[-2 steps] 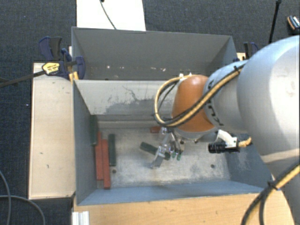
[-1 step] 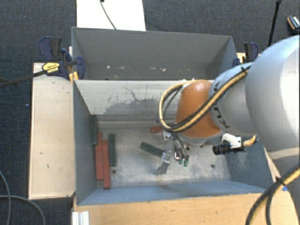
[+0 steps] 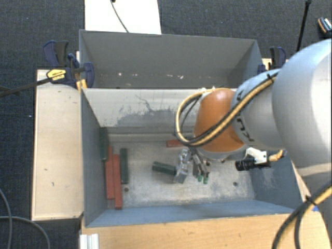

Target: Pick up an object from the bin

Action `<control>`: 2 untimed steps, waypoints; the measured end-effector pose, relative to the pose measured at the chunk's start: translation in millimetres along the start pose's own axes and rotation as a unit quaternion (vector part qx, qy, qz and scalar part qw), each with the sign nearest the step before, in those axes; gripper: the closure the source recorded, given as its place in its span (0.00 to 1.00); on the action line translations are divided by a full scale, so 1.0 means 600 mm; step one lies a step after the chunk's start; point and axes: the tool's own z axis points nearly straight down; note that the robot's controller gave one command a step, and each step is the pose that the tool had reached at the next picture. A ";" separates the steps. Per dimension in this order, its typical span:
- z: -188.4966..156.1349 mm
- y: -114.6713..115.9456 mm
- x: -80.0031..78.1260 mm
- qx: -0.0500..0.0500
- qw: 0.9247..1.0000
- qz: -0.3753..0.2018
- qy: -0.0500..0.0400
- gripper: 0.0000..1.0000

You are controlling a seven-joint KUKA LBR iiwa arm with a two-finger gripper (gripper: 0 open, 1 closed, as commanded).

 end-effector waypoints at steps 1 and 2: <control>-0.247 -0.004 0.013 -0.002 1.000 -0.016 -0.005 1.00; -0.239 -0.004 0.014 0.000 1.000 -0.017 -0.002 0.00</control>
Offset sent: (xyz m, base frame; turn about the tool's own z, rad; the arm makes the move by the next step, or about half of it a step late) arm -0.0096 -0.0003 0.1431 -0.0355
